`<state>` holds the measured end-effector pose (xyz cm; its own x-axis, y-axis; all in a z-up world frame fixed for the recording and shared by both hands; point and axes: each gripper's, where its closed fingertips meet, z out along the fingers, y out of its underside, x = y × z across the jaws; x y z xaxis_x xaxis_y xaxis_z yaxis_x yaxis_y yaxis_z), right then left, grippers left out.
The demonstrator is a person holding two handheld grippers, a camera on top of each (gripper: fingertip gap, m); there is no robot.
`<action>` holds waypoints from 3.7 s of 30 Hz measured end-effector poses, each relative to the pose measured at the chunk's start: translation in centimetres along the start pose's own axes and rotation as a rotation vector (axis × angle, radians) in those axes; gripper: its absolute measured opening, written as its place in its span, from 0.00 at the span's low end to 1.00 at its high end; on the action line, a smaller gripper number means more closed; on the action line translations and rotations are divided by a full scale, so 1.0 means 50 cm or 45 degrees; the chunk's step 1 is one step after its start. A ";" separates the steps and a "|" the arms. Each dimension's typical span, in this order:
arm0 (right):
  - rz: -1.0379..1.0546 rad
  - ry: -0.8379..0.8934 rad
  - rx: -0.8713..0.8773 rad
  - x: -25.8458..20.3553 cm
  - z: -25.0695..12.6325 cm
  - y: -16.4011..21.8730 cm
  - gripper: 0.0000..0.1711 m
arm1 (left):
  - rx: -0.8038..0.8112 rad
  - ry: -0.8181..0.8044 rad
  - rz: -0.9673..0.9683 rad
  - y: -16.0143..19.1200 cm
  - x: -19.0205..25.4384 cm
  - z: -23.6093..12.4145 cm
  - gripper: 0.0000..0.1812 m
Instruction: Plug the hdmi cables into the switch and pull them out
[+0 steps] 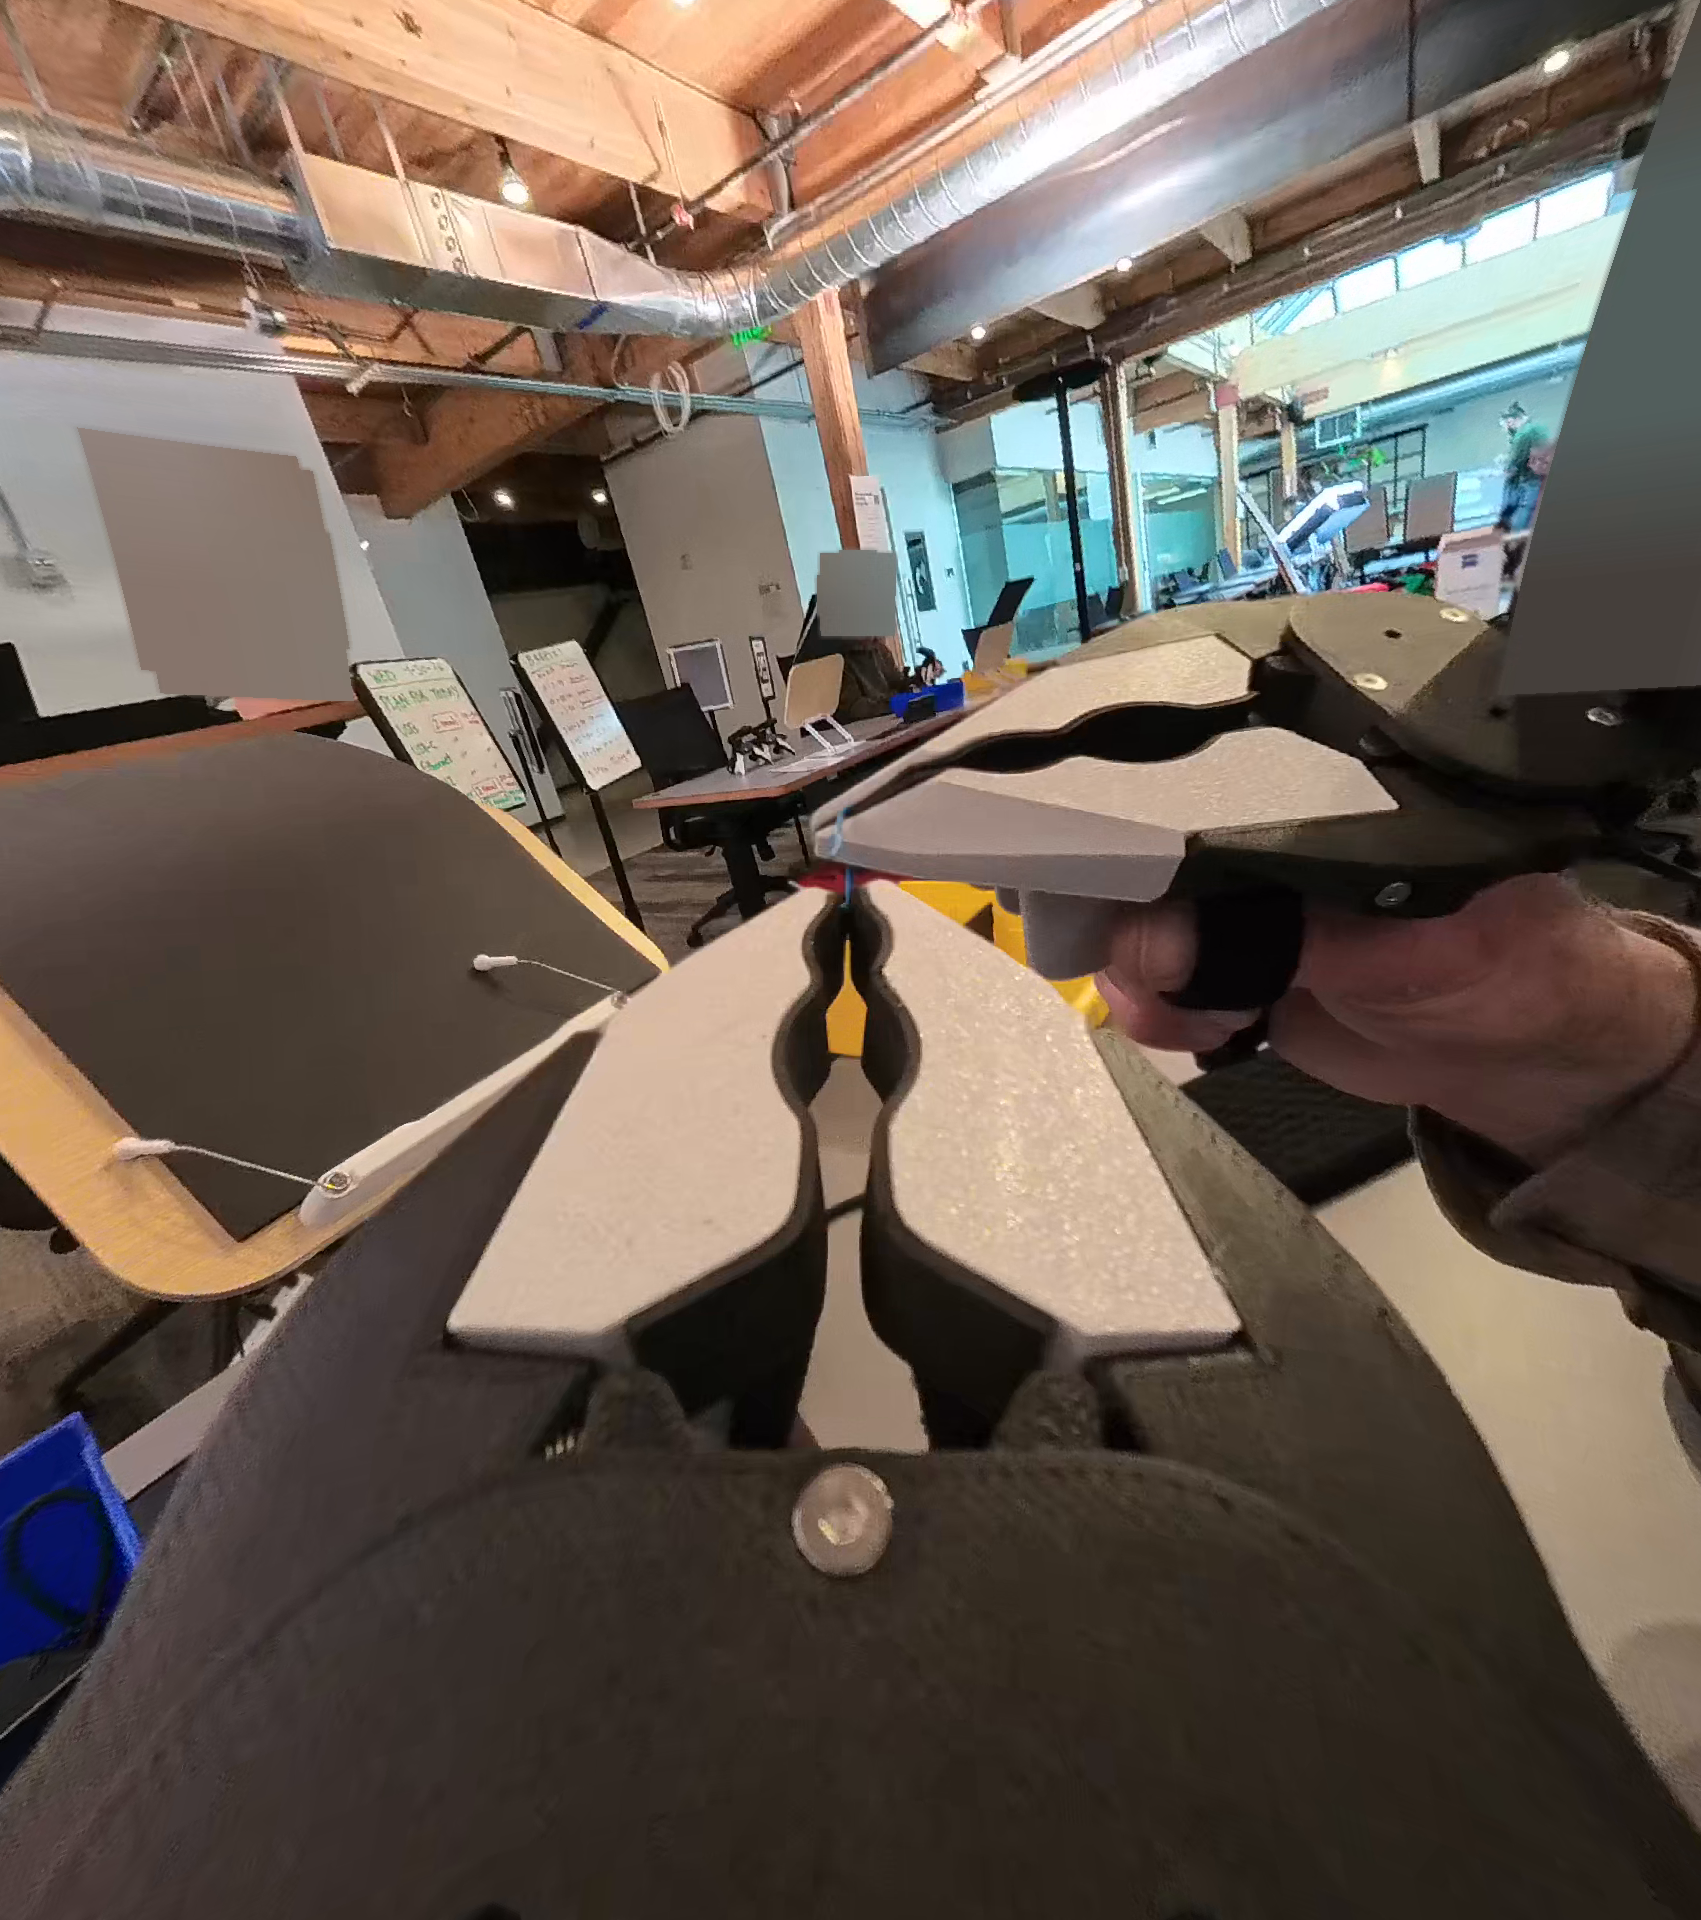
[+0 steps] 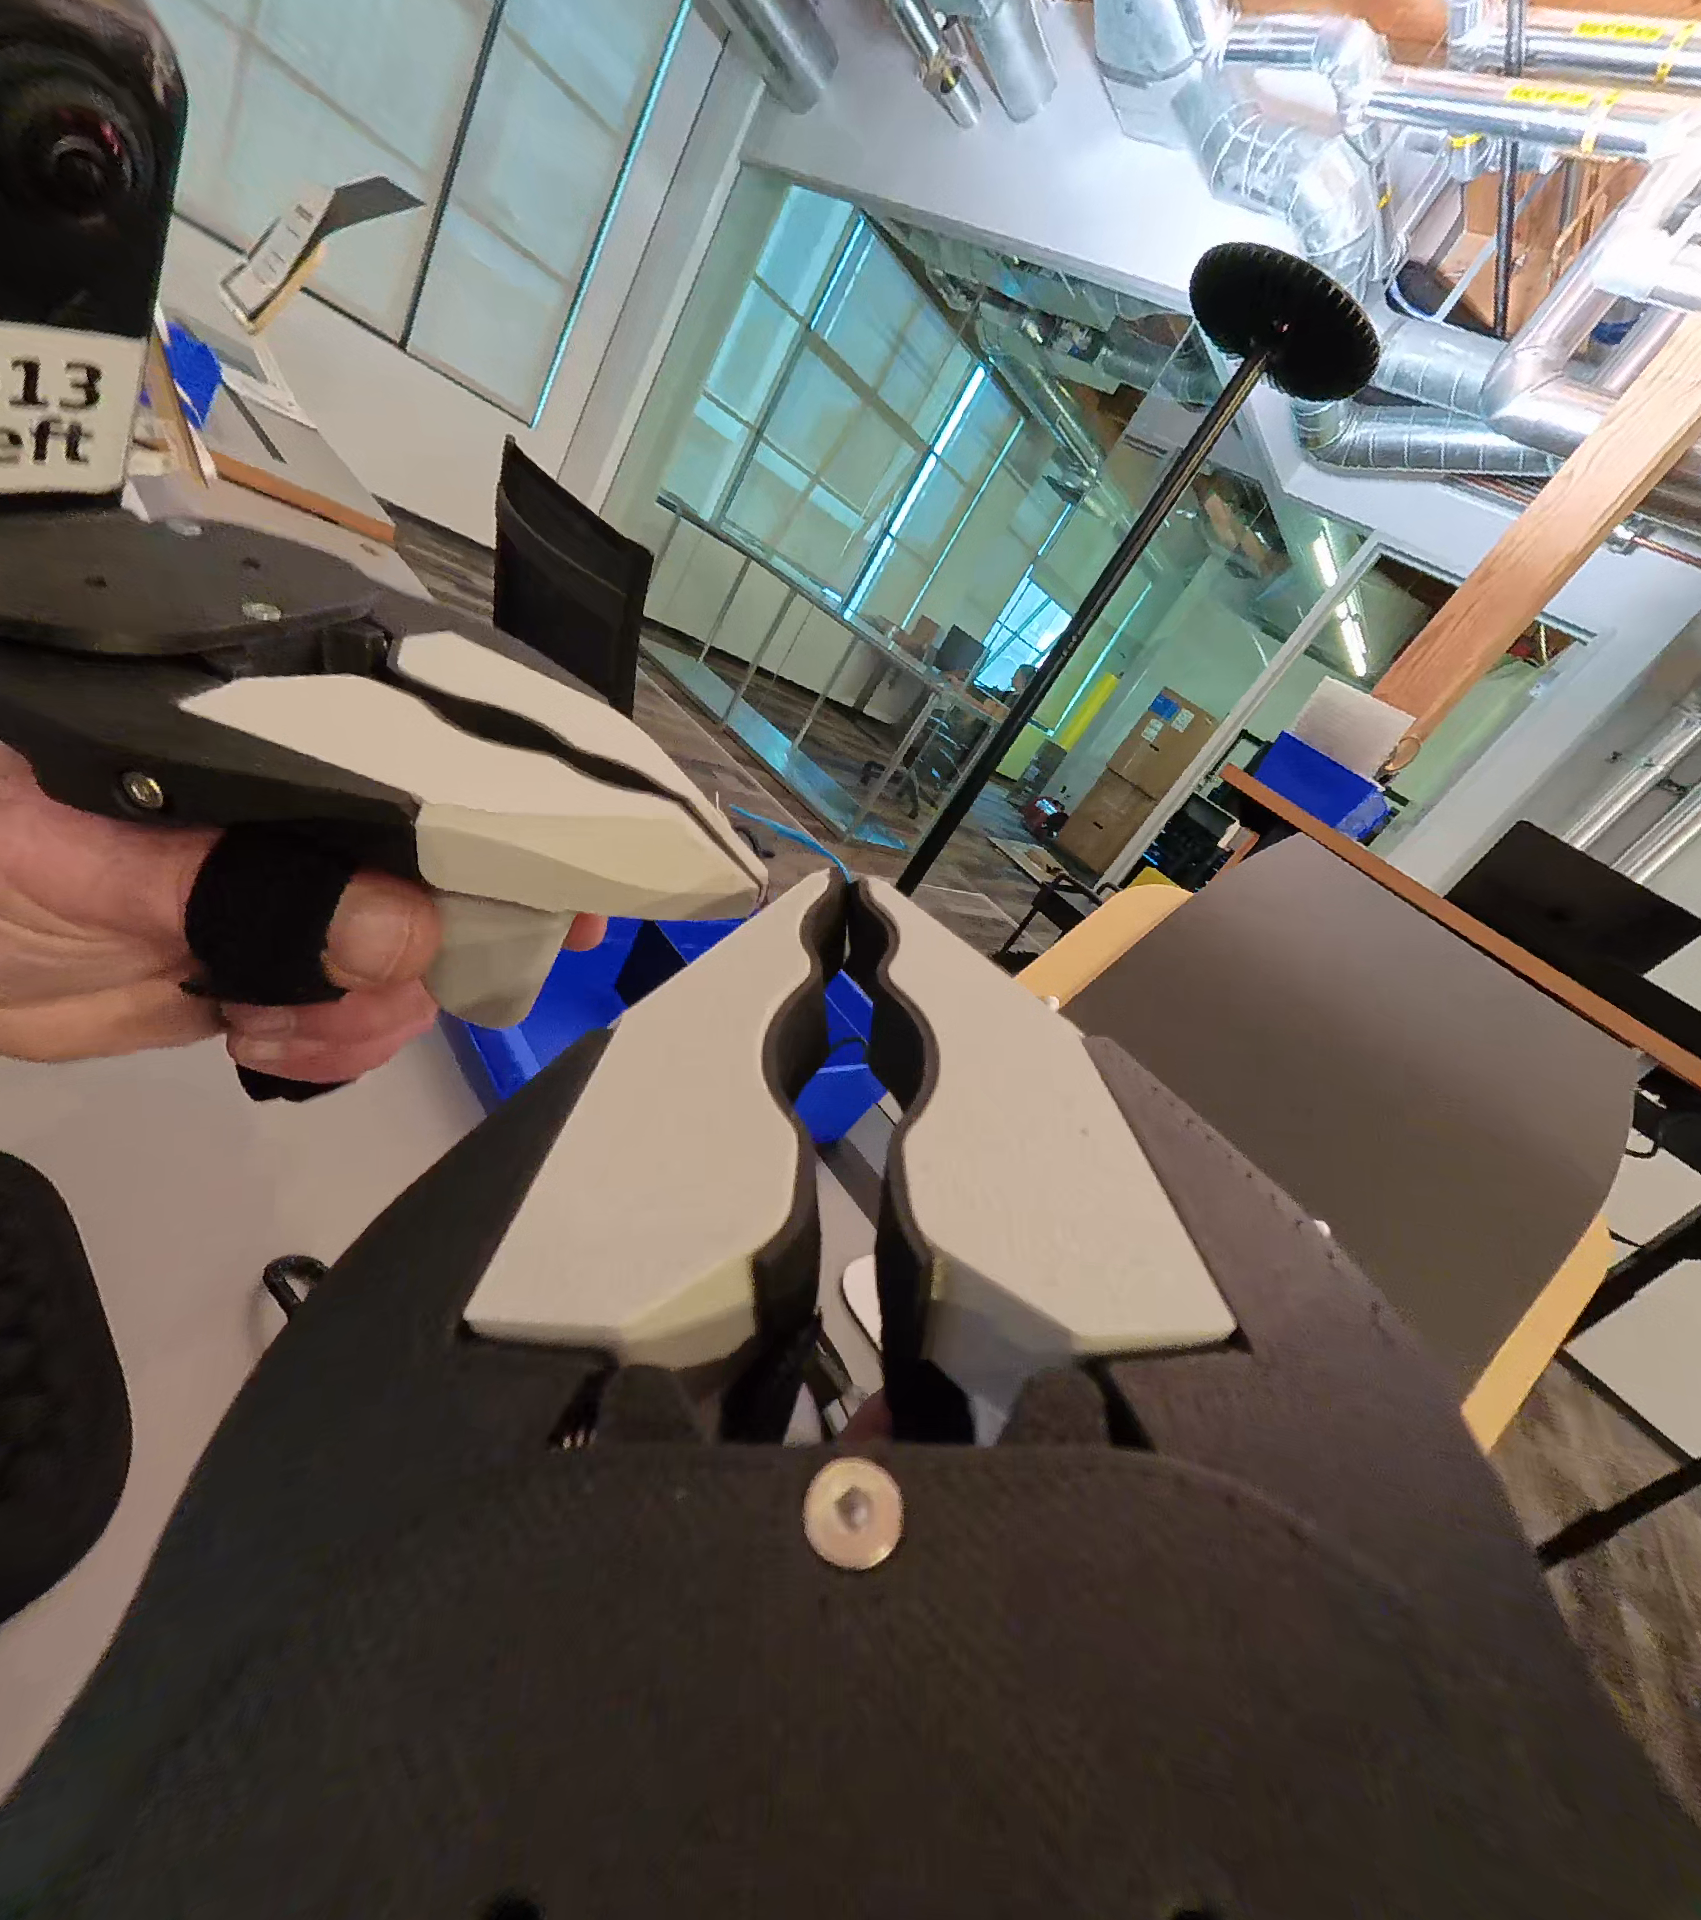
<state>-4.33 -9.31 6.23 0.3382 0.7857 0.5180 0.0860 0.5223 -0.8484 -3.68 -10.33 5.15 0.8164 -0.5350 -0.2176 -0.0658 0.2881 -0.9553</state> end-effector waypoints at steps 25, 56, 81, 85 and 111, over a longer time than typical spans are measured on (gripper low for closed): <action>0.237 -0.046 -0.046 0.059 -0.024 0.021 0.00 | 0.102 -0.106 0.103 0.015 -0.019 0.000 0.21; -0.062 -0.985 -0.798 -0.342 -0.146 0.407 0.19 | -0.692 -0.128 0.372 0.282 -0.179 -0.026 0.22; 0.021 -0.238 -0.581 -0.078 -0.153 0.431 0.13 | -1.528 -0.164 0.484 0.693 -0.251 0.116 0.04; -0.152 -0.045 -0.731 0.022 -0.145 0.485 0.21 | -1.429 -0.148 0.542 0.674 -0.247 0.133 0.04; -1.136 0.088 -0.677 0.217 0.046 0.573 0.02 | -0.959 0.356 0.477 0.410 -0.154 0.179 0.36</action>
<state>-0.35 14.93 -12.20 0.0002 0.1561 0.9877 0.7278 0.6774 -0.1072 -6.17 6.78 -10.96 0.5018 -0.7134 -0.4891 -0.7412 -0.0632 -0.6683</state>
